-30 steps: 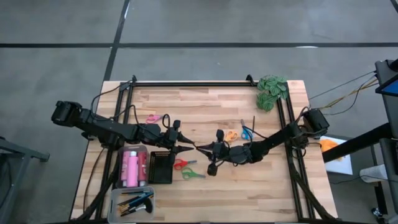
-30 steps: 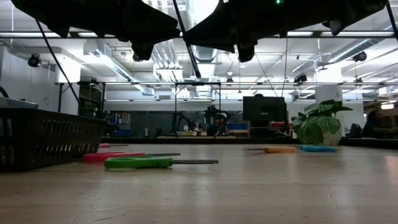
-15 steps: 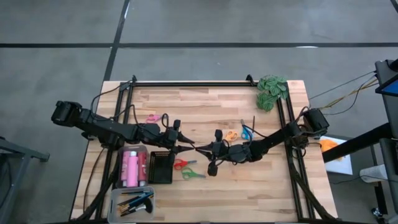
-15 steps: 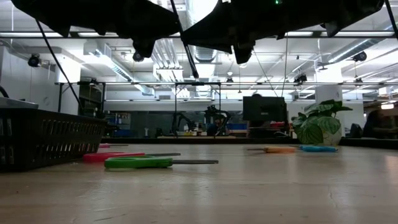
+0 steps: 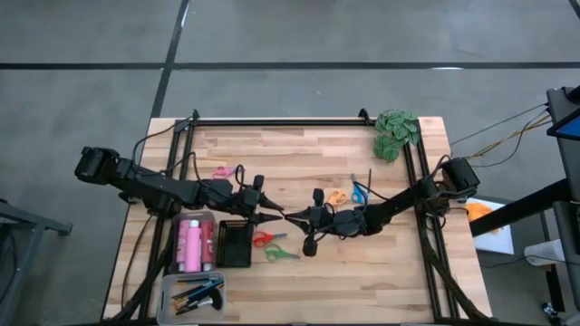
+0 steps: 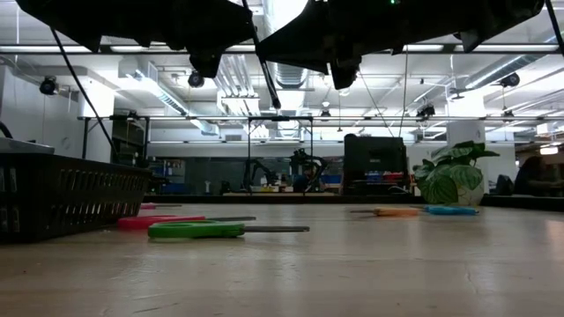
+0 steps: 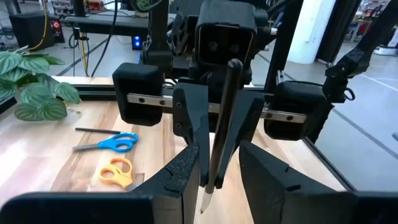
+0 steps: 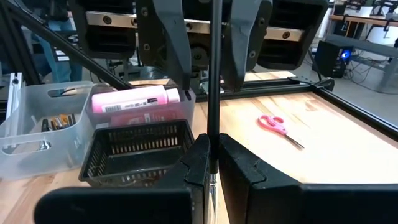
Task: Pick & Place Paint Supplies
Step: Put the silver paint brush into the transparent bin
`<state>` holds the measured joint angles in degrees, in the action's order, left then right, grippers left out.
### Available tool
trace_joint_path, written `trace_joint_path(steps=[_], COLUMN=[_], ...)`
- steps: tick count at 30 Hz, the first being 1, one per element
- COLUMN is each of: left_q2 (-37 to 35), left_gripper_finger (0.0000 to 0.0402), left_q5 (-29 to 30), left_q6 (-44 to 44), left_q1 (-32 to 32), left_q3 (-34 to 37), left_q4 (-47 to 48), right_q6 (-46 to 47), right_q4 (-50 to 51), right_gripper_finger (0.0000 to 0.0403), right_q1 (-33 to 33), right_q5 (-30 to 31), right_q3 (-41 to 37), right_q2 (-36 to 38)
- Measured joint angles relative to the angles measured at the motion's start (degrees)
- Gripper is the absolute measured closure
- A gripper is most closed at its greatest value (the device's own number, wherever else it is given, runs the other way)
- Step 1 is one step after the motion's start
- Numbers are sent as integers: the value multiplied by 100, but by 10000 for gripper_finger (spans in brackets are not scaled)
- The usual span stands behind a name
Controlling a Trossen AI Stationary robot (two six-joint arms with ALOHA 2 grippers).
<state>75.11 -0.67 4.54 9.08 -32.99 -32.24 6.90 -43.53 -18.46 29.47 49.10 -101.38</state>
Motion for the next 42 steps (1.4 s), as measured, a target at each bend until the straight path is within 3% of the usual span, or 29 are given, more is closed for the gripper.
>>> trace_joint_path(steps=[23,35,42], left_q2=[0,0,0], left_gripper_finger=[291,389,389], left_q5=[17,19,20], left_q6=[0,-22,-22], left_q1=[2,2,2], left_q3=[-9,-9,-9], left_q4=[-144,-142,-141], right_q6=[-4,-3,-2], right_q4=[0,0,0], right_gripper_finger=[383,383,383], right_q1=[0,-2,-2], right_q5=[-17,-17,-17], right_q3=[0,0,0], right_q2=[4,4,4])
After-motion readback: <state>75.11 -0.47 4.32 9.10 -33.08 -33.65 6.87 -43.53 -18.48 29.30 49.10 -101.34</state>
